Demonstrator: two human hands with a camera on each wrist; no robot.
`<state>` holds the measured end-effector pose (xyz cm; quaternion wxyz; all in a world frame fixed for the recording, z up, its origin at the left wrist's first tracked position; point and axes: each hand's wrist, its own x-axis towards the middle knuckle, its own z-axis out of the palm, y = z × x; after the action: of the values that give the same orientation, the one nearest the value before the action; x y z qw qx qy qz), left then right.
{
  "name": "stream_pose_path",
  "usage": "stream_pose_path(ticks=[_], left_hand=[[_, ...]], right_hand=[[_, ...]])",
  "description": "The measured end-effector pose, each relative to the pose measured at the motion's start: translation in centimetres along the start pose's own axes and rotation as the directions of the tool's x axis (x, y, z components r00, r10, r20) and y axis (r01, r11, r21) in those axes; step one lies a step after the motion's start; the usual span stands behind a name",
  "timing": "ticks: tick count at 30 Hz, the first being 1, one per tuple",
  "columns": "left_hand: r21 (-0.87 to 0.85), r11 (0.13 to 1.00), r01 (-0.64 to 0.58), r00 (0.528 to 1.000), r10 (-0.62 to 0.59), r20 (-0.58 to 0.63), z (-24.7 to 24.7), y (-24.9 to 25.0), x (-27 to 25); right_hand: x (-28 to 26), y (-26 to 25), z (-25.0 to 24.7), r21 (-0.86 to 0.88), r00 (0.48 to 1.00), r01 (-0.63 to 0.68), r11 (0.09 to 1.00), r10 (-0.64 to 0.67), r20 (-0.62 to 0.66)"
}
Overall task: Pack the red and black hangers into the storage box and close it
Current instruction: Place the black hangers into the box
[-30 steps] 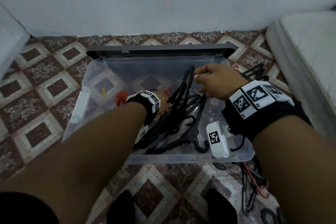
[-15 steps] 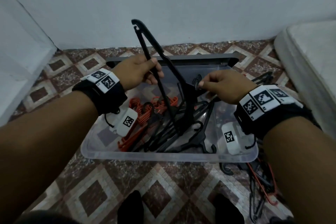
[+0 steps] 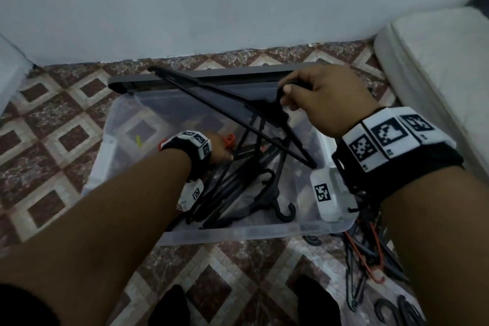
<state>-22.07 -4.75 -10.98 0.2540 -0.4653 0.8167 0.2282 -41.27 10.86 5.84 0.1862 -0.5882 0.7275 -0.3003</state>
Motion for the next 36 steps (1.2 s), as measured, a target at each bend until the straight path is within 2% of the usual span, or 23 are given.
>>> stream_pose_path(ticks=[4, 6, 9, 11, 17, 21, 25, 27, 31, 34, 36], left_hand=[[-0.033, 0.998, 0.047, 0.996, -0.050, -0.079, 2.6, 2.0, 3.6], [0.071, 0.997, 0.029, 0.993, -0.021, -0.117, 3.4, 2.8, 4.4], [0.258, 0.965, -0.046, 0.994, 0.071, -0.087, 3.8, 3.8, 4.1], [0.313, 0.947, -0.069, 0.992, 0.099, -0.081, 3.5, 4.1, 3.2], [-0.046, 0.995, -0.085, 0.985, 0.077, -0.154, -0.3, 1.4, -3.3], [-0.092, 0.990, -0.108, 0.956, 0.078, -0.283, -3.6, -2.7, -9.5], [-0.181, 0.963, -0.199, 0.916, 0.118, -0.382, -5.5, -6.0, -15.9], [-0.279, 0.913, -0.297, 0.888, 0.157, -0.432, -5.6, -6.8, -18.6], [-0.486, 0.721, -0.494, 0.834, 0.235, -0.499, -6.1, -5.9, -21.9], [-0.536, 0.605, -0.589, 0.789, 0.284, -0.545, -6.7, -4.5, -22.7], [-0.595, 0.531, -0.604, 0.788, 0.283, -0.547, -6.9, -4.0, -22.6]], right_hand=[[0.5, 0.2, -0.2, 0.059, 0.996, 0.017, 0.998, -0.011, -0.092], [0.7, 0.5, -0.3, 0.103, 0.991, 0.016, 0.995, -0.003, -0.133], [0.9, 1.0, -0.4, 0.178, 0.976, 0.020, 0.984, 0.019, -0.215], [1.0, 1.3, -0.5, 0.207, 0.963, 0.046, 0.977, 0.012, -0.270], [1.0, 1.1, -1.8, 0.427, 0.905, 0.138, 0.894, 0.061, -0.421], [0.7, 1.0, -3.0, 0.471, 0.851, 0.160, 0.867, 0.120, -0.511], [0.3, 1.2, -3.4, 0.522, 0.857, 0.132, 0.843, 0.168, -0.487], [0.0, 1.0, -3.1, 0.535, 0.877, 0.122, 0.836, 0.161, -0.452], [0.0, 0.4, -1.7, 0.568, 0.942, 0.069, 0.820, 0.135, -0.309], [0.2, 0.0, -1.0, 0.574, 0.968, 0.027, 0.818, 0.122, -0.219], [0.2, -0.2, -0.8, 0.591, 0.979, 0.005, 0.807, 0.116, -0.167]])
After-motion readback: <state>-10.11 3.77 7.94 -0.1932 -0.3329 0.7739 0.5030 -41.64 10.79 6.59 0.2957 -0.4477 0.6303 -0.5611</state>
